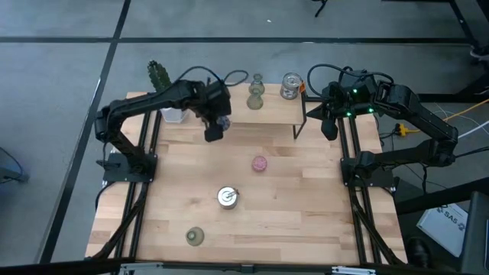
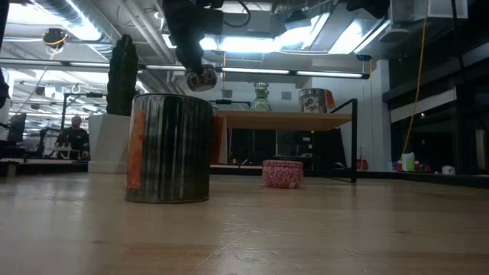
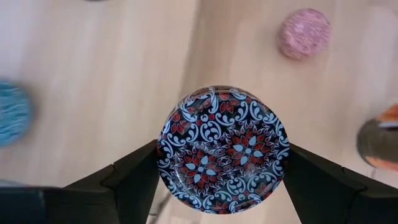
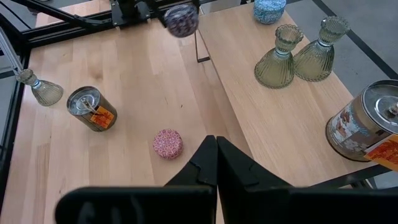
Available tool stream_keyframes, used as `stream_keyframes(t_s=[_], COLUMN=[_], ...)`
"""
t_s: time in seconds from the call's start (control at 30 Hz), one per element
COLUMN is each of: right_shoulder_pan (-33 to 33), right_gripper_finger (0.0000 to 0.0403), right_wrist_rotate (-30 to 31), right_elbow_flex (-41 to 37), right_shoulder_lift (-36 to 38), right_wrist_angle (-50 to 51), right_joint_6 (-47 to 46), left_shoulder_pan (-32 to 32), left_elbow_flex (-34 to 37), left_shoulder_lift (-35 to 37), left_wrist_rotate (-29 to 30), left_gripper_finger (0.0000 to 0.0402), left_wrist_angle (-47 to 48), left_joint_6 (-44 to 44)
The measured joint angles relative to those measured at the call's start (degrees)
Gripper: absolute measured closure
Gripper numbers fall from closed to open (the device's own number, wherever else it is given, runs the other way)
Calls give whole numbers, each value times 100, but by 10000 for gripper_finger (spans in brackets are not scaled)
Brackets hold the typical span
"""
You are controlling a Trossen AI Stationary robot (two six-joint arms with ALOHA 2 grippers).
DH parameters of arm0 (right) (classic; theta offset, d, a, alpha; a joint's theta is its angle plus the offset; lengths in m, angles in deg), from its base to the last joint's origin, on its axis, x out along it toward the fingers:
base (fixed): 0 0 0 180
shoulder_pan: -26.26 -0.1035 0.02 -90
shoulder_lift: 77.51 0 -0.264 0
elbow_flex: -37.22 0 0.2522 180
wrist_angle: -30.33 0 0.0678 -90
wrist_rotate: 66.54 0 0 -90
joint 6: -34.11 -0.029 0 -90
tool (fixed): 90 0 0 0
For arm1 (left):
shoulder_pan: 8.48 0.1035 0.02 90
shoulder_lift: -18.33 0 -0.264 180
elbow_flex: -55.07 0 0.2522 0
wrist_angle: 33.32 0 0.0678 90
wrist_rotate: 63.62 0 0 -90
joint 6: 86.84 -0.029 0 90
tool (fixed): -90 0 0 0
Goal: Pick & Place candle stick holders
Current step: Put the red scented candle aligned with the blue scented candle on the shelf
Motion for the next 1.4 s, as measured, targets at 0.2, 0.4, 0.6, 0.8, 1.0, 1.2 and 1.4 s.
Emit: stream_keyframes(t_s=[0.2,0.4,0.6,0.8,1.0,1.2,1.4], right_shoulder_pan=[0,0,0,0,1,1,0], right_gripper_finger=[402,402,402,402,402,402,402], right_wrist_rotate=[0,0,0,0,2,2,2], right_elbow_flex=[0,0,0,0,0,2,0], right_shoulder_lift=[-1,0,-2,-2,0,0,-1], right_wrist_angle=[0,0,-2,-2,-2,0,0], right_joint_6=[1,0,0,0,0,2,24], left_shoulder_pan=[364,660,771,773,905,963,945], left_elbow_flex=[-186,-392,-729,-1255,-1673,-1705,-1705], left_shoulder_lift=[0,0,-104,-607,-1141,-1403,-1447], left_wrist_rotate=[75,176,277,591,622,590,613], left_gripper_finger=[104,104,104,104,104,104,104], left_wrist_angle=[-2,-4,-34,1,70,275,600], left_joint_6=[46,151,239,477,928,1349,1722])
